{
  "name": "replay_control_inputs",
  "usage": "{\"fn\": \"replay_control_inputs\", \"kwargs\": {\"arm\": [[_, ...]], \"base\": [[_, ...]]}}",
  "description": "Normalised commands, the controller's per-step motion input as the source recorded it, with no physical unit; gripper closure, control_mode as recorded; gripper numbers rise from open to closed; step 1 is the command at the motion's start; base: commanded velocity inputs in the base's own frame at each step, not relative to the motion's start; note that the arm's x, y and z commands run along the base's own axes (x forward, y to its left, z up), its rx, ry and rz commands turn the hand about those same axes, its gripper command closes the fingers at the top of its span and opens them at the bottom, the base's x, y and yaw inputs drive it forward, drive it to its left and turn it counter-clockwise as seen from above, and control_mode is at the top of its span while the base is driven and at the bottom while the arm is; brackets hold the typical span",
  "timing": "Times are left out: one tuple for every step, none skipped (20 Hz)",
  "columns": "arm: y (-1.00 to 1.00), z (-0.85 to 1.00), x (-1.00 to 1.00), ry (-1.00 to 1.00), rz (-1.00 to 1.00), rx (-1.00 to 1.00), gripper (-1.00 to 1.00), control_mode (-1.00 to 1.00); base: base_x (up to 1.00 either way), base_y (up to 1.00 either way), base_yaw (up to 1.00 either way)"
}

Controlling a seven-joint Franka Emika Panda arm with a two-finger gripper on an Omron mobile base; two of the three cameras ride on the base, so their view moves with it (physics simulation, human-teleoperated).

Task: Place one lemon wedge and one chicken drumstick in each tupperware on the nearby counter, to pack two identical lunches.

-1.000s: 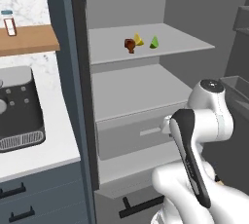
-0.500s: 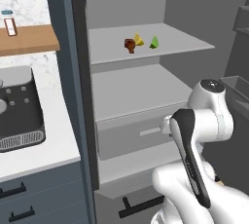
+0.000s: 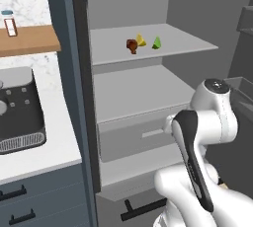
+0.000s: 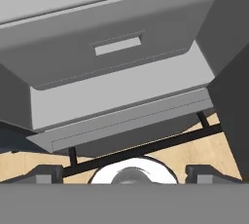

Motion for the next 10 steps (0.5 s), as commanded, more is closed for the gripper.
{"fn": "replay_control_inputs", "kwargs": {"arm": [[0.0, 0.62, 0.0, -0.13, 0.0, -0.03, -1.0, -1.0], [0.0, 0.6, -0.22, -0.17, 0.0, -0.03, -1.0, -1.0], [0.01, 0.85, 0.0, -0.31, 0.0, -0.11, -1.0, -1.0], [0.29, 0.99, 0.0, -0.31, 0.0, -0.15, -1.0, -1.0], [0.34, 1.0, 0.0, -0.41, 0.05, -0.11, -1.0, -1.0], [0.3, 0.99, 0.0, -0.45, 0.06, -0.1, -1.0, -1.0], [0.29, 0.98, 0.0, -0.43, 0.05, -0.09, -1.0, -1.0], [0.19, 1.0, 0.0, -0.48, 0.02, -0.06, -1.0, -1.0], [0.03, 1.0, 0.0, -0.48, 0.0, -0.01, -1.0, -1.0], [0.0, 1.0, 0.0, -0.41, 0.0, 0.0, -1.0, -1.0]], "base": [[0.0, 0.0, 0.0], [0.0, 0.0, 0.0], [0.0, 0.0, 0.0], [0.0, 0.0, 0.0], [0.0, 0.0, 0.0], [0.0, 0.0, 0.0], [0.0, 0.0, 0.0], [0.0, 0.0, 0.0], [0.0, 0.0, 0.0], [0.0, 0.0, 0.0]]}}
